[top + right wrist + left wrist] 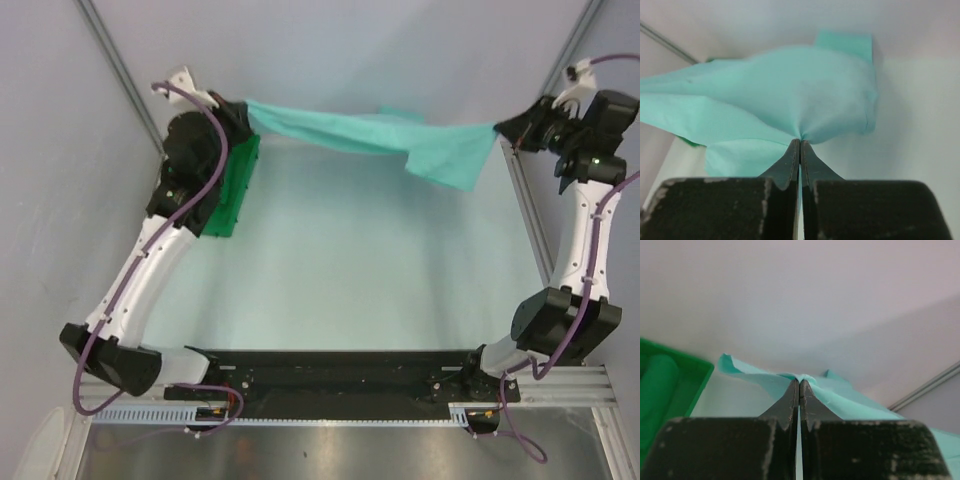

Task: Roll the t-shirts
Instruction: Flatten out the T-shirt at the center of the board.

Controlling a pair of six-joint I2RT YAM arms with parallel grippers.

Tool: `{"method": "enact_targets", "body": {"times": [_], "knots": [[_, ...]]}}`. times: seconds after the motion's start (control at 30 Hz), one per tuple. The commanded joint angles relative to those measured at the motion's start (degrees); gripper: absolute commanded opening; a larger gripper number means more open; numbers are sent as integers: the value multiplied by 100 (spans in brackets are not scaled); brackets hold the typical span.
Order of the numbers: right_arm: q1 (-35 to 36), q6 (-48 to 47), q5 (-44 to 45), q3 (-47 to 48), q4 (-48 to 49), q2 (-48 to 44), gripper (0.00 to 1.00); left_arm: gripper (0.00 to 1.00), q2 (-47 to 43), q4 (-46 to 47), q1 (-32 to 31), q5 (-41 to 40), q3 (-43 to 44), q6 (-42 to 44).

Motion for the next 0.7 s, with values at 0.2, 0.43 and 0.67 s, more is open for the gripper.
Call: {"method": "enact_targets", "body": {"times": [0.2,0.43,0.67], "knots": [[160,-2441,919,-2149,-1914,1692,0,0,277,614,-153,250,-4263,-1617],[177,-2776,1860,-2764,-1431,2115,0,0,919,852,-593,171,-4994,-2101],[72,-2960,2476,-3265,-991,1308,48,0,884,281,-751,-286,-4898,-2286]]}}
